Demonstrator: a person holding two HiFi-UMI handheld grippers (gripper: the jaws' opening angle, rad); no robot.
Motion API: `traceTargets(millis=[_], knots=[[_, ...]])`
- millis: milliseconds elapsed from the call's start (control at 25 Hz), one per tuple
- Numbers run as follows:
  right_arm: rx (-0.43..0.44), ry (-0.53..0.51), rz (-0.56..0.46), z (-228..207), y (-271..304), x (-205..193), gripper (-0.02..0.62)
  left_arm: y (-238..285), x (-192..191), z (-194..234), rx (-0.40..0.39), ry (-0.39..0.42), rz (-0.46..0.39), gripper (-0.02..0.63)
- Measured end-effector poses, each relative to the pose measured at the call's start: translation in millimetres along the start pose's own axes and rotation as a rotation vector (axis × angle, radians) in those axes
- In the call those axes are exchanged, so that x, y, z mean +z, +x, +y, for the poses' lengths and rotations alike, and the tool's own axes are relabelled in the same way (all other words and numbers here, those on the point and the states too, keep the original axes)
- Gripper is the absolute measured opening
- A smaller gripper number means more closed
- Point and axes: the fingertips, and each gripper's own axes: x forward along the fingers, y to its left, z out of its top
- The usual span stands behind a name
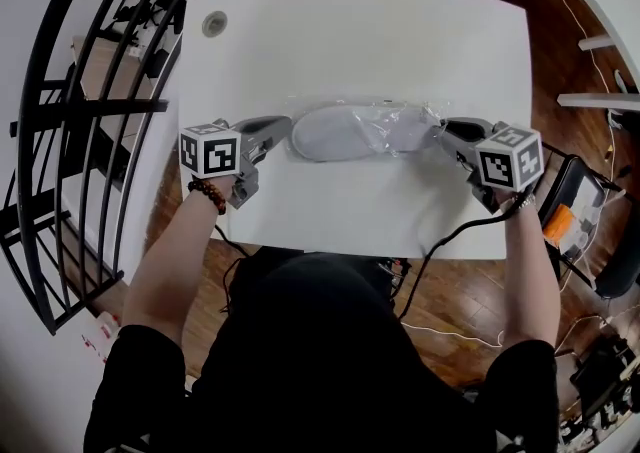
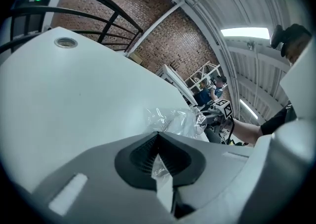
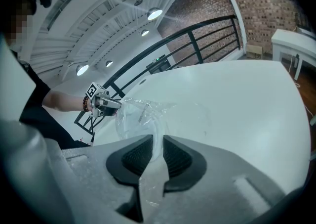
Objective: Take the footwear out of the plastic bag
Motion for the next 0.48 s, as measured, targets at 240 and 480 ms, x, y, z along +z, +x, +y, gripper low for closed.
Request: traceTargets(millis=[240,480], knots=[[-0.009,0.018,-0.018,-4,-7,-4,0.058,-7,0,2,0.028,0.024,0.002,0.015],[-0.022,0.027,-0.036,-3,-14,-3,0.057,-20,5,9,0.06,0.043,-0.003,0.015]])
